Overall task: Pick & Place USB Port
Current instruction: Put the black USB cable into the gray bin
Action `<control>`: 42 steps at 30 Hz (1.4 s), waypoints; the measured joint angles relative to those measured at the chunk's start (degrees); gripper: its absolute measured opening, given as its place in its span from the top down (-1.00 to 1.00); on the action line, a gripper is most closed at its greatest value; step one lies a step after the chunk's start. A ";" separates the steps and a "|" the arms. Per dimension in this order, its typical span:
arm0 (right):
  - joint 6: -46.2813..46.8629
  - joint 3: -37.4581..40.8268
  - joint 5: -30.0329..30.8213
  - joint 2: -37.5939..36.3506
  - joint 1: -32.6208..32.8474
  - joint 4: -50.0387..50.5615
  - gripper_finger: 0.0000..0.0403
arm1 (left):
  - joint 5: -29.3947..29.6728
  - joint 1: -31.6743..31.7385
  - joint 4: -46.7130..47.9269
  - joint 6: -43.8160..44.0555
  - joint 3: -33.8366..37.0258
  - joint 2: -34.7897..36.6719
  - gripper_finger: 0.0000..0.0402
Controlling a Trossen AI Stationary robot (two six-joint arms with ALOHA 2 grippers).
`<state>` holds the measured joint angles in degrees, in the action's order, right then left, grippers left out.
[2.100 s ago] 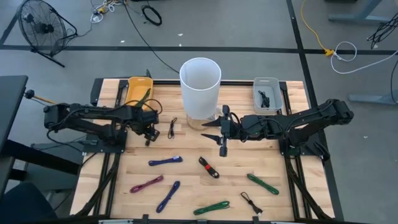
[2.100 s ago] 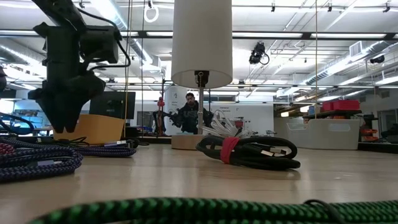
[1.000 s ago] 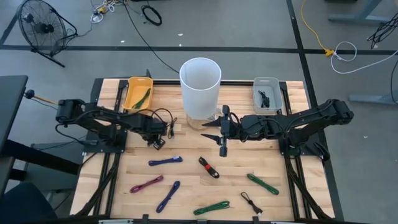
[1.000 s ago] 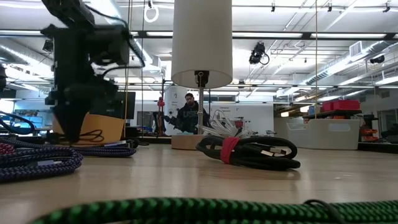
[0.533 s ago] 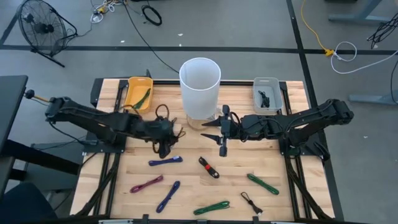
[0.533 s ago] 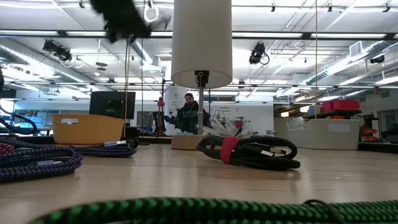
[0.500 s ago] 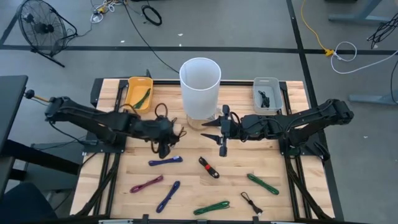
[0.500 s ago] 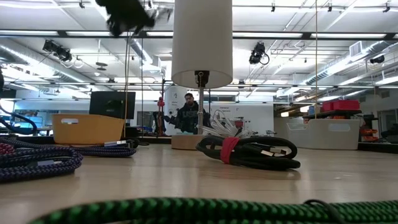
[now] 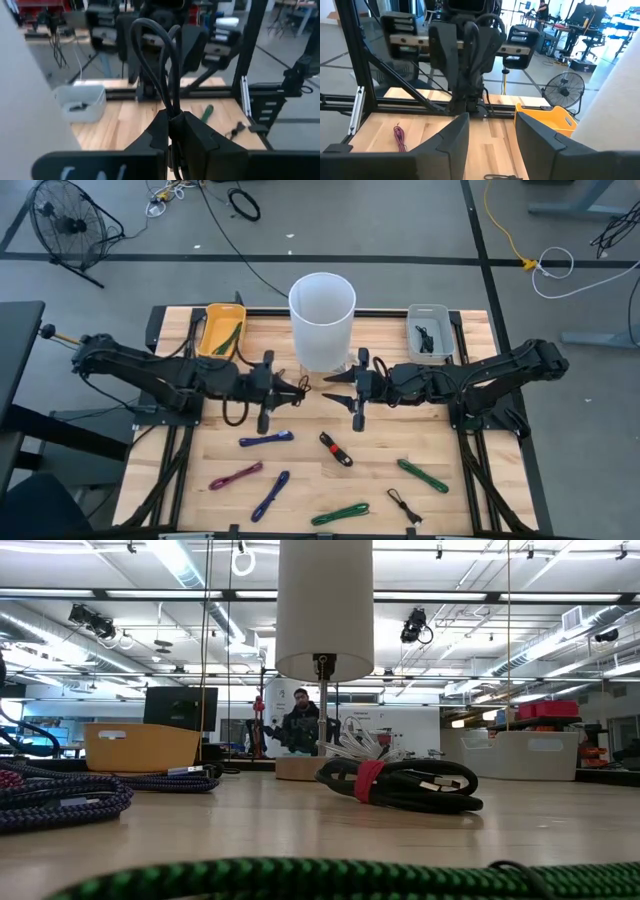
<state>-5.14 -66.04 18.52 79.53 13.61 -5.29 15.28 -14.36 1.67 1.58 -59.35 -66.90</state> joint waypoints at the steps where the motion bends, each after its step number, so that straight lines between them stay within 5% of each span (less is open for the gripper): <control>1: 0.13 0.00 0.00 0.00 0.00 -0.10 0.20 | -0.04 -0.01 -0.92 -1.49 0.00 -0.54 0.83; 22: 0.06 -0.02 0.13 -0.15 0.00 -1.84 0.21 | -0.58 2.96 -13.55 -11.93 0.11 -8.32 0.83; 25: 0.13 -0.02 0.00 -0.13 0.00 -1.71 0.37 | -0.50 2.98 -13.56 -11.93 0.11 -8.49 0.83; 29: -1.63 -0.02 -0.16 -0.04 0.09 -1.16 0.89 | -0.23 3.02 -13.73 -11.87 0.11 -8.89 0.82; 42: -2.83 -0.01 8.52 -0.65 2.28 1.35 0.99 | 2.72 3.02 -11.34 -12.69 0.03 -8.29 0.33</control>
<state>-7.98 -66.05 27.04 78.88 15.89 -3.95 18.00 -11.34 -9.67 -11.11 -59.32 -75.18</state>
